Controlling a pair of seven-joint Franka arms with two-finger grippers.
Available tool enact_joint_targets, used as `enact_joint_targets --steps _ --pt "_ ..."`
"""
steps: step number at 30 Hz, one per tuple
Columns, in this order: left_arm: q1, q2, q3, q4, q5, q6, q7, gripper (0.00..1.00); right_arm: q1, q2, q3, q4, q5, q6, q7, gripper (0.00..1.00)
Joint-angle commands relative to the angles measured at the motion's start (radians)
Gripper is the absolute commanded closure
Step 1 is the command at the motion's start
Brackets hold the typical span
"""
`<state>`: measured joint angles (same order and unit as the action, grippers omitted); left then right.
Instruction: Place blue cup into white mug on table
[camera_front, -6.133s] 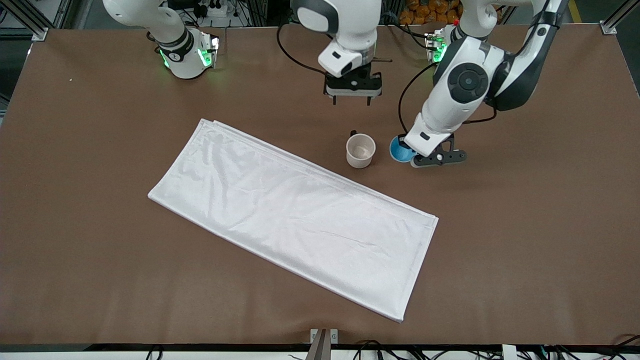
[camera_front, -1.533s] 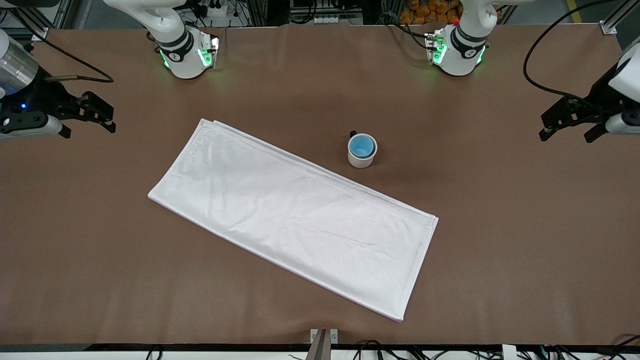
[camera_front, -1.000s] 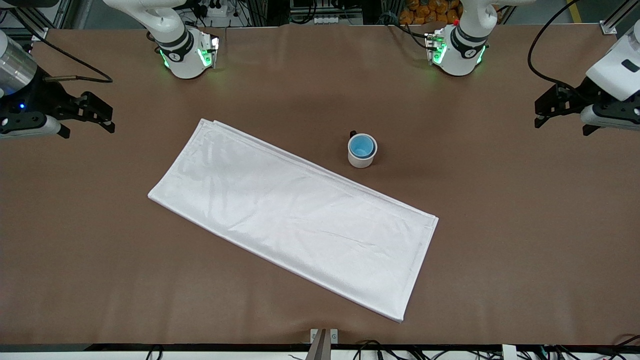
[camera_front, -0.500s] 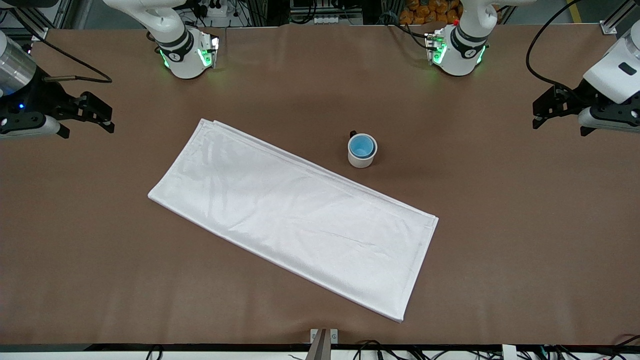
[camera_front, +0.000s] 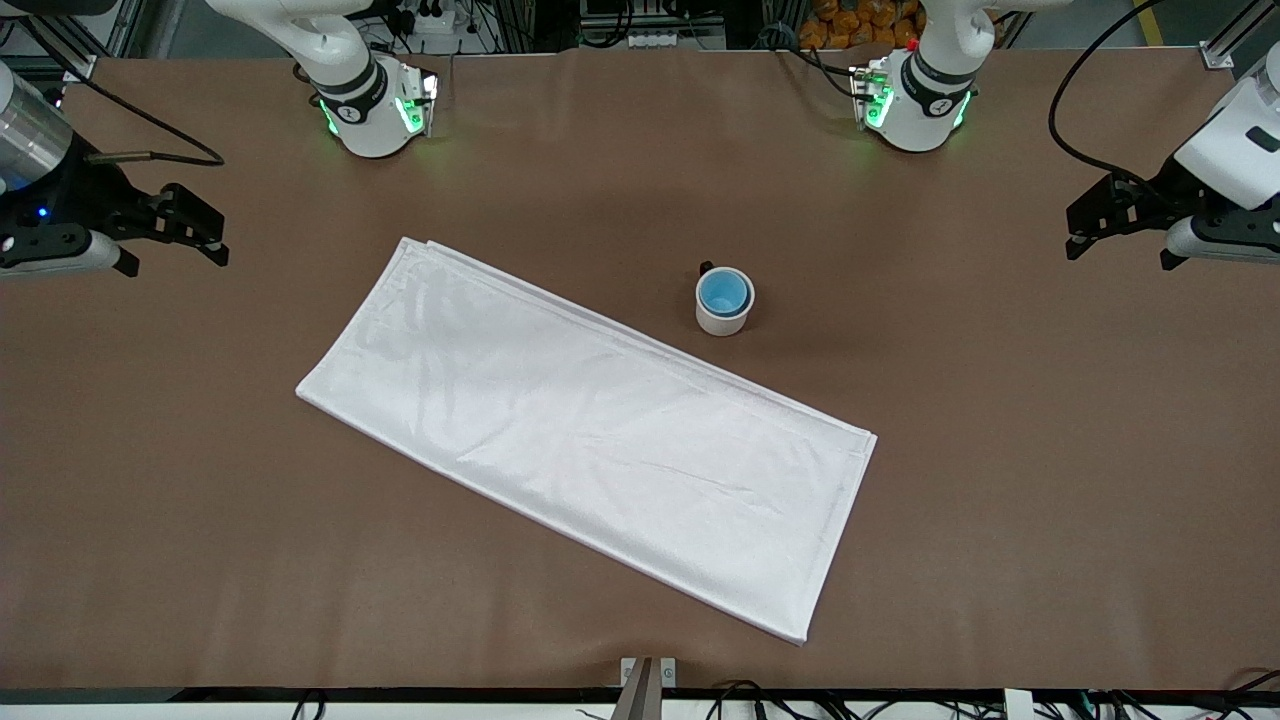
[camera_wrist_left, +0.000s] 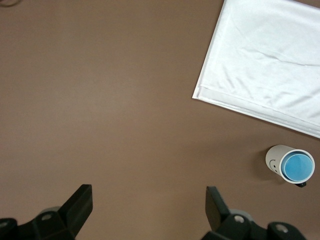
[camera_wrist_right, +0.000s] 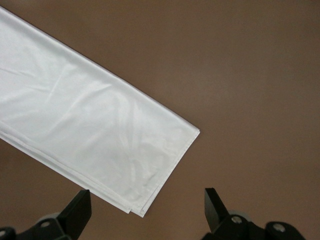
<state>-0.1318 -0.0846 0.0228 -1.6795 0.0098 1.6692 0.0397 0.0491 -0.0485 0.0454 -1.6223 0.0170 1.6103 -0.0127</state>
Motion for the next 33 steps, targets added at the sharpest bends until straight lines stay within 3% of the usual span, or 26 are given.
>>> enact_joint_targets --steps 1,33 --pt "-0.005 0.008 0.005 0.023 -0.018 -0.019 -0.009 0.00 0.008 -0.022 -0.012 -0.022 0.018 0.000 -0.016 0.00" --pt "-0.009 0.019 -0.004 0.021 -0.018 -0.020 -0.017 0.00 0.006 -0.028 -0.015 -0.024 0.017 -0.056 -0.021 0.00"
